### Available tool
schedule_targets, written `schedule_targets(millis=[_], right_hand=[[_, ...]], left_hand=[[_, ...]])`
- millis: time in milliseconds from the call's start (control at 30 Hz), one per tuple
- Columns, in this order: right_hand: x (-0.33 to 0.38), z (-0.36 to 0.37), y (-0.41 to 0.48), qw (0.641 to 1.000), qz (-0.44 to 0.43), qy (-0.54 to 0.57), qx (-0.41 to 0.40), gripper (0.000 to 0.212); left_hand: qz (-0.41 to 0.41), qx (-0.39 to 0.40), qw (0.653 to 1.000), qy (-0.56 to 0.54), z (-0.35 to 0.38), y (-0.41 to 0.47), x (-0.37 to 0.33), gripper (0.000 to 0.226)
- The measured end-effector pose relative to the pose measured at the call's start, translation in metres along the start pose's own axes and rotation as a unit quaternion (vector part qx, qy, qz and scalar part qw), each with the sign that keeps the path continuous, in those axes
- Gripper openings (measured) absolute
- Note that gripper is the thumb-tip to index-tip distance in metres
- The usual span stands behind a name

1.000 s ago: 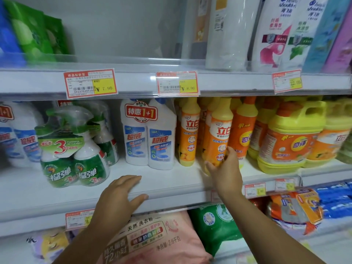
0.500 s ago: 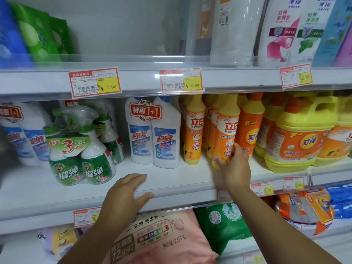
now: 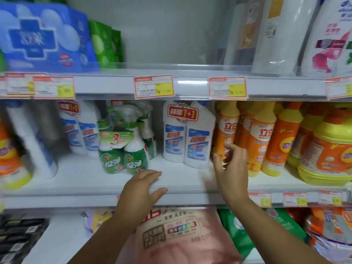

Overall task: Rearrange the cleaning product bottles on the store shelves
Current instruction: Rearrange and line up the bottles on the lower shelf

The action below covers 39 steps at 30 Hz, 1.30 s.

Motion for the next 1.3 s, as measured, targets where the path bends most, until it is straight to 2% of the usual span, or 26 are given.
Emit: schedule_targets(millis=[133,300,467,600,700,833,1067,1133,1233,1300], right_hand=[[0.038,0.048,-0.031,0.994,-0.02,0.048,0.095,0.031],[0.085,0.108,-0.085,0.97,-0.064,0.065,0.226,0.026],[0.144,0.173,-0.131,0.929,-0.112,0.096,0.338,0.023],[0.201,0.226,-0.154,0.895,-0.112,0.142,0.409,0.028],[0.239,0.262,-0.163,0.872,-0.091,0.164,0.452,0.04],[0.282,0.297,-0.172,0.848,-0.078,0.196,0.487,0.058],[0.321,0.344,-0.19,0.851,-0.012,0.17,0.497,0.084],[0.323,0.352,-0.19,0.854,0.004,0.157,0.497,0.081],[0.32,0.351,-0.188,0.863,-0.021,0.129,0.489,0.064],[0.314,0.341,-0.184,0.861,-0.041,0.134,0.49,0.061]], left_hand=[[-0.027,-0.018,0.999,0.03,-0.04,-0.021,0.037,0.054],[-0.102,-0.046,0.992,0.061,-0.095,-0.061,0.098,0.053],[-0.157,-0.089,0.981,0.07,-0.14,-0.099,0.149,0.051],[-0.185,-0.107,0.973,0.09,-0.161,-0.118,0.179,0.049],[-0.199,-0.123,0.968,0.096,-0.168,-0.13,0.198,0.048],[-0.209,-0.13,0.963,0.109,-0.174,-0.14,0.216,0.048],[-0.228,-0.132,0.961,0.089,-0.182,-0.154,0.233,0.051],[-0.231,-0.136,0.96,0.083,-0.186,-0.157,0.235,0.051],[-0.231,-0.133,0.96,0.088,-0.188,-0.162,0.238,0.052],[-0.232,-0.126,0.96,0.09,-0.186,-0.164,0.239,0.052]])
Point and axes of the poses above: each hand's wrist, its own y-axis towards the middle knuckle, its own z-axis out of the palm, x = y × z, the point moved 2 cm from there along y, towards the middle knuckle, and after that the axes turned 6 degrees about z, right-handed, at the moved point
